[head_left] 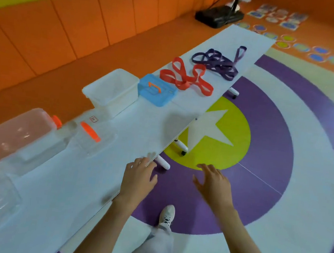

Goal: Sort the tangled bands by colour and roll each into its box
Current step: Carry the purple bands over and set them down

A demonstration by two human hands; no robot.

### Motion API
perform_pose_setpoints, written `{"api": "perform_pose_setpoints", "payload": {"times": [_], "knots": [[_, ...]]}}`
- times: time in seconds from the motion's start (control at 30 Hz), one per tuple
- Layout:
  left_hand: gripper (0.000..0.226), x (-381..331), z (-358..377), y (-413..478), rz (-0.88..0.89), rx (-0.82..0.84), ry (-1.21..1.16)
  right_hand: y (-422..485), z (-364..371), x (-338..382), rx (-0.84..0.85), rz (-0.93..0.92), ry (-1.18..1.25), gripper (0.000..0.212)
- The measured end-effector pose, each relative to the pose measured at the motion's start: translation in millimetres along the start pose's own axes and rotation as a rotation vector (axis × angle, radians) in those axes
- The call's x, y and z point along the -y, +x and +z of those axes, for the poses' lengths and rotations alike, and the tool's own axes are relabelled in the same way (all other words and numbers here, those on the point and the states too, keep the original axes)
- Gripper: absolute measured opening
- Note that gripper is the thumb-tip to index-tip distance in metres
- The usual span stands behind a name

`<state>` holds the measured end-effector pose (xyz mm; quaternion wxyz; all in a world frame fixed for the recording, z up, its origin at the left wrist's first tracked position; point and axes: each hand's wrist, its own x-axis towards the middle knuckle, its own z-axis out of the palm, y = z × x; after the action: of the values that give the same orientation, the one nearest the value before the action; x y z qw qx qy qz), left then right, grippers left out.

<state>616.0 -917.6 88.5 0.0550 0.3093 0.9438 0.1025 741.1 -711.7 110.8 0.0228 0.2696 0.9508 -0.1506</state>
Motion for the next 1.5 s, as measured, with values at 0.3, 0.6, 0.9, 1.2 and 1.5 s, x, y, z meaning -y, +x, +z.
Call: {"api": "perform_pose_setpoints", "payload": {"times": [0.3, 0.6, 0.9, 1.2, 1.5], "knots": [[0.031, -97.4, 21.5, 201.0, 0.12, 0.007, -0.01, 162.8, -53.0, -104.8, -0.013, 0.129, -0.021, 0.046], [0.043, -201.6, 36.5, 390.3, 0.239, 0.055, -0.056, 316.5, -109.7, -203.5, -0.066, 0.186, -0.002, 0.045], [0.037, -294.4, 55.6, 551.6, 0.214, 0.056, 0.027, 484.8, -141.7, -328.2, 0.001, 0.079, -0.017, 0.046], [0.065, -365.2, 58.2, 693.3, -0.052, 0.185, 0.018, 649.9, -186.7, -399.3, 0.07, -0.102, 0.032, 0.043], [0.087, -379.2, 92.3, 826.7, -0.355, 0.149, -0.292, 832.1, -191.4, -425.9, 0.181, -0.214, -0.002, 0.04]]}}
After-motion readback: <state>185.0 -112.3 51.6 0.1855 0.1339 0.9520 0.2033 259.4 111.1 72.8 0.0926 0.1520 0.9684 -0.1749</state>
